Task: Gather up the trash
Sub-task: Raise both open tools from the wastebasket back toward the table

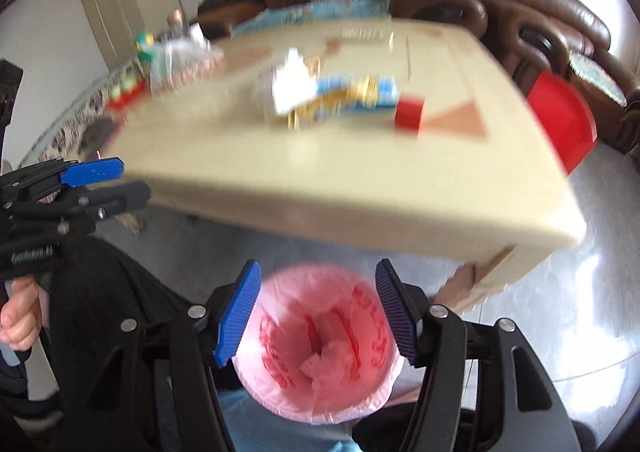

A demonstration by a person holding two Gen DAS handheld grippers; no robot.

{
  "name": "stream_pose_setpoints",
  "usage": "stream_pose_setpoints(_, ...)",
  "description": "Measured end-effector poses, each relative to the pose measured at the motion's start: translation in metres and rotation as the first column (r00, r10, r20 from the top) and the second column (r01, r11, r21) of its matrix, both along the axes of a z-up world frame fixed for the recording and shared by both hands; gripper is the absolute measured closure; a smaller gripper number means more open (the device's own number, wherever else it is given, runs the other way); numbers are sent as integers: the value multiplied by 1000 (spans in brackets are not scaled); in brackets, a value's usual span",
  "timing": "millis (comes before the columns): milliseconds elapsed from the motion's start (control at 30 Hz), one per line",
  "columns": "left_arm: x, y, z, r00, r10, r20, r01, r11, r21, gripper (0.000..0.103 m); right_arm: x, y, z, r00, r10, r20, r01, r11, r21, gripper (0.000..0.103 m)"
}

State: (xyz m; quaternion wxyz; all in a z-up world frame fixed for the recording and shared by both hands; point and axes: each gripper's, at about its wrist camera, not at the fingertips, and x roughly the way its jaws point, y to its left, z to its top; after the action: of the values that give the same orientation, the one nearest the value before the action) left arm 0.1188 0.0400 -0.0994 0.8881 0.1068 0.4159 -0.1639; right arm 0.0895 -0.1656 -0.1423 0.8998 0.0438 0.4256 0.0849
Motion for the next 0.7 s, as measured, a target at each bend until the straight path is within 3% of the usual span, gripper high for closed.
stream_pose_setpoints(133,8,0,51,996,8,87,-9,1000,14,33,10,-18,51,997,-34,65,34,999,2,44)
stream_pose_setpoints(333,35,-6,101,996,29,88,-30,999,16,33,38,-40,109,990,-68,124,67,998,11,42)
stream_pose_setpoints(500,53,-15,113,995,24,92,-28,999,35,31,58,-44,130,987,-80,138,81,997,-1,42)
stream_pose_setpoints(700,81,-22,103,999,28,35,-29,999,42,31,78,-54,127,987,-107,119,104,994,30,42)
